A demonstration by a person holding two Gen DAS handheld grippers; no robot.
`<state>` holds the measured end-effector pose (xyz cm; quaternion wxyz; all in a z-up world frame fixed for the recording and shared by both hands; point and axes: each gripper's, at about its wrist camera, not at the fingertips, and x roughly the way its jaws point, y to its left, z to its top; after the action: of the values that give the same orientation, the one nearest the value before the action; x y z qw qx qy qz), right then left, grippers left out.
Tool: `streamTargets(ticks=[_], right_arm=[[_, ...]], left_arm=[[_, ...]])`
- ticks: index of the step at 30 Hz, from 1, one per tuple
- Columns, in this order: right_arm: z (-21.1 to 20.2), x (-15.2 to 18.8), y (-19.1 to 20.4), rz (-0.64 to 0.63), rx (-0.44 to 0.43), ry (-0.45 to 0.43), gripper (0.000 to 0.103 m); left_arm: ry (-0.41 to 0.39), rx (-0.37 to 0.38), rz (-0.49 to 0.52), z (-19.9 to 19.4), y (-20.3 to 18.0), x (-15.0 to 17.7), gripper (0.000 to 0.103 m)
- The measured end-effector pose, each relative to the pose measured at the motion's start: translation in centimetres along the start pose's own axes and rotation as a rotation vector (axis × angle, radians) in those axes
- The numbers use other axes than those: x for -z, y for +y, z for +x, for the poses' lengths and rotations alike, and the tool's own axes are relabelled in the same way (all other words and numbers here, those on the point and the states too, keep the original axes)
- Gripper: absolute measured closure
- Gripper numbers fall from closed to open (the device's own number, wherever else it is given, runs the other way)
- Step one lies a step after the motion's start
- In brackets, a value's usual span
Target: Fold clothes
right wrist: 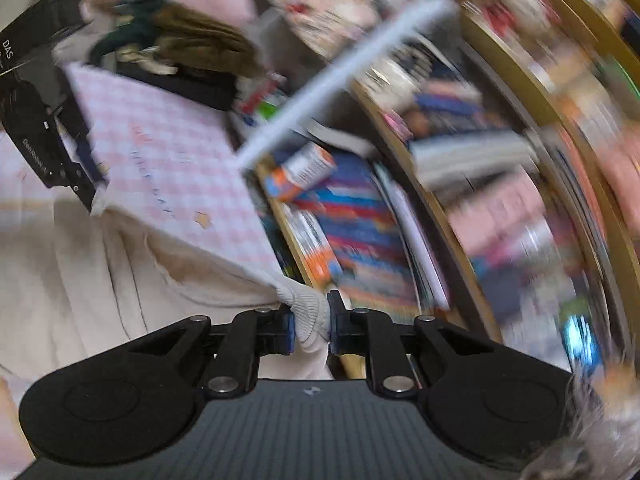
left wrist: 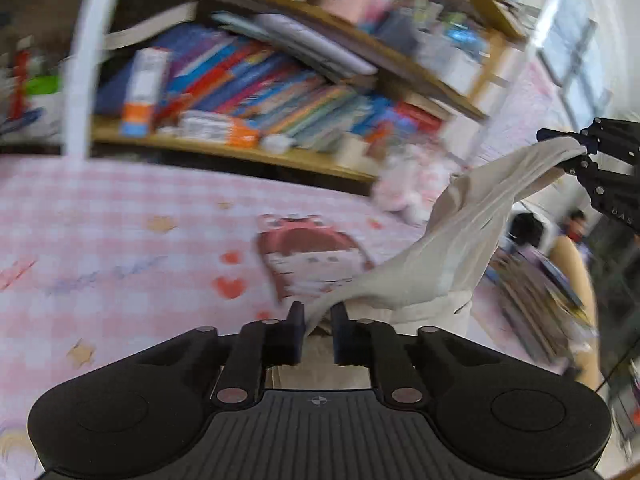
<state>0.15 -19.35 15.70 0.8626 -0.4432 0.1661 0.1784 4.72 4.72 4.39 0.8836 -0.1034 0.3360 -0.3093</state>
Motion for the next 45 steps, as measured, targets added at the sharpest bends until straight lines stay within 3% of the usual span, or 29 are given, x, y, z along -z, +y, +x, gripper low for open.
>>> streamTargets(ticks=[4,6,8,9,10,12,15,17,18,22,26,32,35,39,41,44,45], right_arm=[[-4.3,-0.2,0.2,0.084,0.123,0.018,0.089],[-6.2,-0.6,0.6,0.095,0.183,0.021,0.089],[-7.9,-1.1,1.2,0.091,0.231,0.020,0.089],[-8.5,-1.3,1.5,0.082,0.253,0.021,0.089],[-9.2,-1.5,1.8,0.072,0.271,0.026,0.089],[-9.9,-1.5,2.4,0.068,0.283,0.041,0.089],[-10.3,-1.1,3.1,0.078,0.292,0.067,0.089],[-10.4,-0.8,3.5,0.090,0.294,0.082,0.089],[-10.5,-0.5,3.7,0.102,0.294,0.088,0.089],[-11.2,0.7,3.8,0.146,0.340,0.111,0.089],[-14.6,0.4,4.0,0.162,0.456,0.048,0.089],[-22.0,-2.9,4.2,0.174,0.697,-0.217,0.090],[-24.8,-5.2,4.0,0.129,0.795,-0.364,0.090],[-27.8,-8.1,3.8,0.051,0.883,-0.528,0.090],[-28.8,-9.2,3.4,0.027,0.895,-0.591,0.090],[-28.4,-9.9,1.7,0.038,0.849,-0.612,0.090],[-27.3,-9.8,0.7,0.068,0.803,-0.587,0.090]], left_arm=[[0.024,0.048,0.253,1.0,-4.1,-1.2,0.091],[0.008,0.048,0.403,1.3,-6.4,-1.3,0.082],[0.023,0.078,0.527,1.9,-8.1,-0.9,0.058],[0.031,0.095,0.581,2.2,-8.8,-0.6,0.051],[0.040,0.120,0.598,2.8,-9.2,-0.3,0.047],[0.059,0.173,0.627,4.1,-10.1,0.1,0.047],[0.074,0.175,0.558,6.3,-10.3,0.3,0.054],[0.061,0.203,0.451,6.5,-9.7,-0.3,0.094],[0.055,0.217,0.396,6.6,-9.4,-0.6,0.094],[-0.104,0.146,0.307,2.2,-8.4,-2.8,0.095],[-0.399,0.125,0.314,-7.7,-9.9,-5.0,0.095],[-0.836,0.133,0.411,-21.1,-13.1,-7.2,0.100],[-0.977,0.098,0.453,-24.8,-14.3,-7.4,0.100],[-1.090,0.074,0.481,-28.5,-14.4,-7.8,0.100],[-1.093,0.066,0.484,-28.9,-14.4,-8.4,0.100],[-1.004,0.032,0.468,-27.0,-13.0,-10.2,0.100],[-0.927,0.000,0.456,-24.8,-11.9,-10.9,0.100]])
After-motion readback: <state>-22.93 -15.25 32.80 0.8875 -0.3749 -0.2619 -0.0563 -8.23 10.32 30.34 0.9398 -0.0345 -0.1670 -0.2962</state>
